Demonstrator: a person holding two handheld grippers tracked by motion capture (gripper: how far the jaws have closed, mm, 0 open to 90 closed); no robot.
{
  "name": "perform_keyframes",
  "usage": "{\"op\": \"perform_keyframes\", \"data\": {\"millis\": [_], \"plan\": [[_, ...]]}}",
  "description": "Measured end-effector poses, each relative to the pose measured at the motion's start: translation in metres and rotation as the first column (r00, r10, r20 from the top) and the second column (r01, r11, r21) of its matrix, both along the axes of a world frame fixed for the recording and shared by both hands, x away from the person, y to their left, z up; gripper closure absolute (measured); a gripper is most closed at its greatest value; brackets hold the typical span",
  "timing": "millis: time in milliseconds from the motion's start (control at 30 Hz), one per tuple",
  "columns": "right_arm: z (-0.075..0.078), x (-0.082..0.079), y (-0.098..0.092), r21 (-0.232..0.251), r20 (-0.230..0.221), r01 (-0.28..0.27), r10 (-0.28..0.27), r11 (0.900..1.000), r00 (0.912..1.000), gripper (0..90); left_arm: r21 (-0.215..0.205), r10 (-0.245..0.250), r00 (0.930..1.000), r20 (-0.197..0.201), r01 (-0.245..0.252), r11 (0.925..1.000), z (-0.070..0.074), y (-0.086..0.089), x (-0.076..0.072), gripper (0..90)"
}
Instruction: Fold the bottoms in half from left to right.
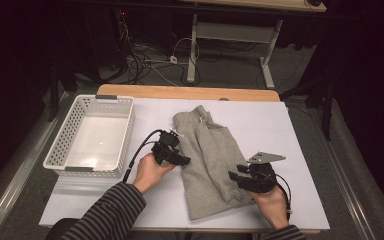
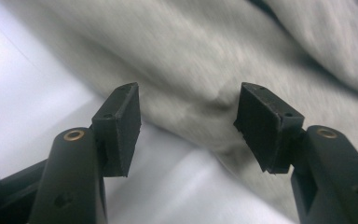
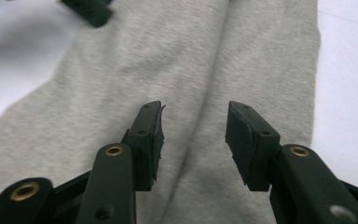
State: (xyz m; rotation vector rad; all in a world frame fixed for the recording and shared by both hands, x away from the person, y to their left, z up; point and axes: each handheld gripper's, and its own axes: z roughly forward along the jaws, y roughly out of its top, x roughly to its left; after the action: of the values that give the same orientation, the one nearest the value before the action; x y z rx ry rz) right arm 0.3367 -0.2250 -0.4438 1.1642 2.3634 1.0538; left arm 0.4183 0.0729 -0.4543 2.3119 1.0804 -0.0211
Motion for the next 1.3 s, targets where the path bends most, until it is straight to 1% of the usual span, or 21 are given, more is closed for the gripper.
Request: {"op": "perform_keyframes", "data": {"millis": [100,200,233,267,333,400,467,500,533,567,633,667,733,767,867,933,967,1000,1067,1200,1300], "plan": [[-0.003,0.006,0.0,-0.027,-0.002,0.01,-0.01,1.0,1.0,56.1,-0.01,-0.014,0.9999,-0.004,0.014,0.9998,-0.005,-0.001,-0.013,38.5],[-0.006,0.011,-0.001,-0.053,-0.003,0.027,-0.027,0.998,0.9996,54.5,0.0,-0.035,0.9994,-0.003,0.035,0.9994,-0.008,-0.004,-0.025,38.5],[-0.008,0.013,-0.002,-0.059,-0.004,0.032,-0.033,0.998,0.9995,54.4,0.0,-0.039,0.9992,0.006,0.039,0.9992,-0.009,-0.006,-0.028,38.4],[-0.009,0.014,-0.003,-0.065,-0.01,0.039,-0.04,0.997,0.9992,54.2,0.002,-0.045,0.999,0.005,0.045,0.999,-0.008,-0.007,-0.032,38.4],[-0.011,0.017,-0.005,-0.074,-0.017,0.046,-0.048,0.996,0.9987,54.0,0.002,-0.055,0.9985,0.005,0.055,0.9985,-0.009,-0.01,-0.036,38.4],[-0.013,0.02,-0.006,-0.085,-0.022,0.052,-0.054,0.995,0.9983,53.6,0.004,-0.082,0.9967,0.0,0.082,0.9966,-0.009,-0.014,-0.04,39.3],[-0.015,0.022,-0.007,-0.102,-0.026,0.058,-0.061,0.993,0.9978,53.4,-0.012,-0.096,0.9954,-0.009,0.096,0.9954,-0.01,-0.018,-0.043,39.9],[-0.016,0.023,-0.008,-0.108,-0.028,0.06,-0.063,0.992,0.9976,53.3,-0.016,-0.095,0.9954,-0.009,0.095,0.9954,-0.01,-0.02,-0.045,41.7],[-0.017,0.024,-0.009,-0.11,-0.031,0.064,-0.068,0.992,0.9972,53.3,-0.014,-0.095,0.9955,-0.002,0.095,0.9954,-0.01,-0.021,-0.046,42.3],[-0.018,0.025,-0.01,-0.11,-0.036,0.068,-0.073,0.992,0.9967,53.3,-0.002,-0.097,0.9952,0.014,0.097,0.9953,-0.011,-0.023,-0.048,44.7],[-0.019,0.026,-0.011,-0.11,-0.045,0.074,-0.08,0.991,0.9958,53.3,0.01,-0.098,0.9944,0.038,0.098,0.9951,-0.012,-0.026,-0.051,52.0],[-0.02,0.026,-0.012,-0.11,-0.045,0.074,-0.079,0.991,0.9958,53.3,0.012,-0.097,0.9943,0.043,0.097,0.9952,-0.012,-0.027,-0.052,55.6],[-0.02,0.026,-0.011,-0.112,-0.049,0.073,-0.079,0.991,0.9957,53.0,0.038,-0.099,0.9929,0.065,0.097,0.9946,-0.012,-0.029,-0.055,59.9],[-0.021,0.026,-0.011,-0.113,-0.05,0.07,-0.076,0.991,0.9959,53.0,0.042,-0.101,0.9926,0.067,0.099,0.9942,-0.012,-0.029,-0.055,61.9],[-0.021,0.026,-0.009,-0.124,-0.047,0.069,-0.075,0.99,0.9961,53.0,0.009,-0.096,0.9945,0.044,0.095,0.9954,-0.014,-0.029,-0.053,71.4],[-0.021,0.025,-0.009,-0.122,-0.049,0.069,-0.076,0.99,0.9959,52.9,-0.01,-0.103,0.9944,0.026,0.103,0.9946,-0.014,-0.03,-0.053,78.4],[-0.021,0.025,-0.009,-0.119,-0.051,0.071,-0.078,0.99,0.9957,53.0,-0.009,-0.104,0.9942,0.028,0.104,0.9945,-0.014,-0.03,-0.053,80.5],[-0.021,0.026,-0.01,-0.117,-0.05,0.07,-0.076,0.991,0.9958,53.0,-0.006,-0.11,0.9933,0.035,0.11,0.9939,-0.014,-0.03,-0.054,81.1],[-0.021,0.025,-0.01,-0.116,-0.05,0.071,-0.077,0.991,0.9957,53.0,-0.01,-0.116,0.9925,0.037,0.117,0.9931,-0.014,-0.029,-0.054,82.1],[-0.02,0.024,-0.011,-0.121,-0.034,0.075,-0.08,0.99,0.9962,52.4,-0.041,-0.124,0.992,0.024,0.125,0.9913,-0.015,-0.024,-0.051,82.7],[-0.02,0.022,-0.012,-0.122,-0.026,0.078,-0.082,0.989,0.9963,52.2,-0.051,-0.128,0.9917,0.011,0.128,0.9904,-0.014,-0.019,-0.051,82.9]]}}
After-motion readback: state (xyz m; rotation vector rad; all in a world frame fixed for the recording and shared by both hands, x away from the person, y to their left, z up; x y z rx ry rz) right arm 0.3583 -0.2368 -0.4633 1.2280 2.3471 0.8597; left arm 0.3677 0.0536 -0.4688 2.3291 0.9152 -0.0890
